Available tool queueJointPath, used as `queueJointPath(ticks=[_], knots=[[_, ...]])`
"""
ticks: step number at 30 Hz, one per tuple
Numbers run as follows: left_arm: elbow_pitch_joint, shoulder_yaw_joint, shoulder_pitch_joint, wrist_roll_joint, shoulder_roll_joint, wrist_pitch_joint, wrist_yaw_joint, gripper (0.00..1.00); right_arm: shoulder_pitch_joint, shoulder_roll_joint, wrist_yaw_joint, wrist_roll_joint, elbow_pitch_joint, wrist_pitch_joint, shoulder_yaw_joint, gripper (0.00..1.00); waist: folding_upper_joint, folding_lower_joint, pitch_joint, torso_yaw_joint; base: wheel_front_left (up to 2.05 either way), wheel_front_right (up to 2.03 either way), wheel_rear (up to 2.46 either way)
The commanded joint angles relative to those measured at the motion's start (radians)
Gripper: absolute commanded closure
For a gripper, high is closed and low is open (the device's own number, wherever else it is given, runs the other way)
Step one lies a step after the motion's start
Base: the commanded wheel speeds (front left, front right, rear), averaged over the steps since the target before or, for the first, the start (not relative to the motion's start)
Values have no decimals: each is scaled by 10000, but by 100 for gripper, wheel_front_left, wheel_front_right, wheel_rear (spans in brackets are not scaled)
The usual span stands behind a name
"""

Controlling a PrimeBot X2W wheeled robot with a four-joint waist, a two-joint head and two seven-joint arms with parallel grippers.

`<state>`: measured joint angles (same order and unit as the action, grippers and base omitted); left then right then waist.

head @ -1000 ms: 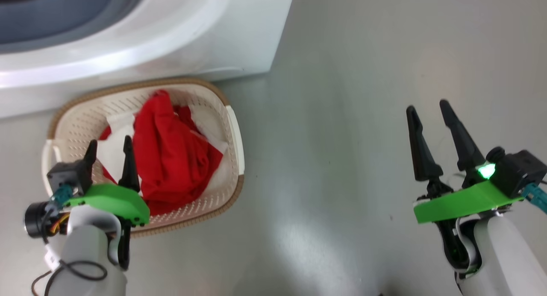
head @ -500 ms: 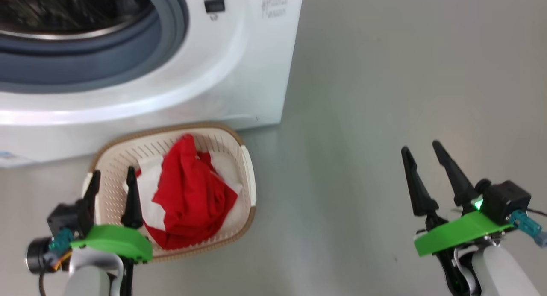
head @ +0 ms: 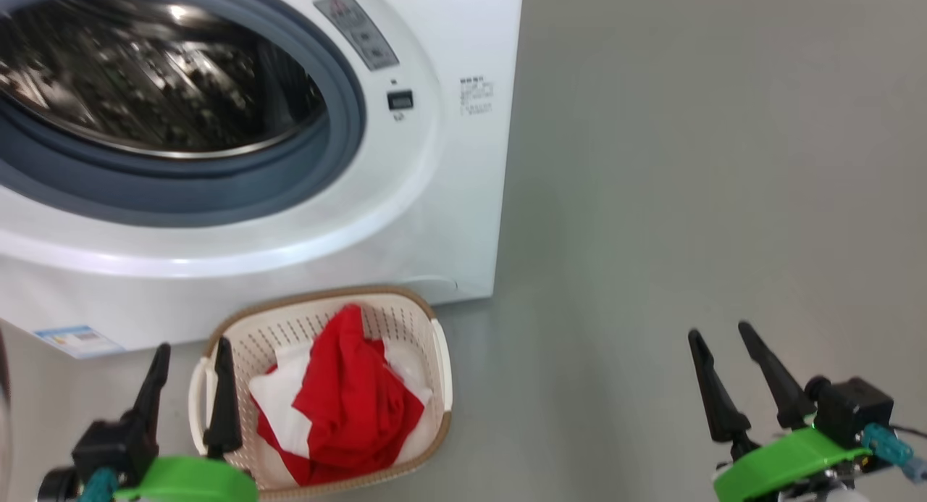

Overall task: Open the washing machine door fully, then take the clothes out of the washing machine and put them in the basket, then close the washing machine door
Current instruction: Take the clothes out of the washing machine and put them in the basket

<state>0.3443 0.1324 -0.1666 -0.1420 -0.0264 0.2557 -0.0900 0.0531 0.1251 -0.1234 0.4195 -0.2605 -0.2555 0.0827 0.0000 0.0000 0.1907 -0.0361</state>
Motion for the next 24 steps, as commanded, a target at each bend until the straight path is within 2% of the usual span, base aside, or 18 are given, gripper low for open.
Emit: queueJointPath(ticks=[1,11,24], knots=[[-372,332,166,26,-239,61,-72,0,-95,146,-73,51,193,-63,184,0,0,0,-599,174,0,0,0],[-1538,385,1696,-71,-239,61,-175,0,-1086,139,-73,99,242,-63,-128,0,0,0,-1556,292,0,0,0],[-2107,439,2453,-354,-239,61,-168,0,-1411,23,-73,44,321,-63,-358,0,0,0,-1661,271,0,0,0]])
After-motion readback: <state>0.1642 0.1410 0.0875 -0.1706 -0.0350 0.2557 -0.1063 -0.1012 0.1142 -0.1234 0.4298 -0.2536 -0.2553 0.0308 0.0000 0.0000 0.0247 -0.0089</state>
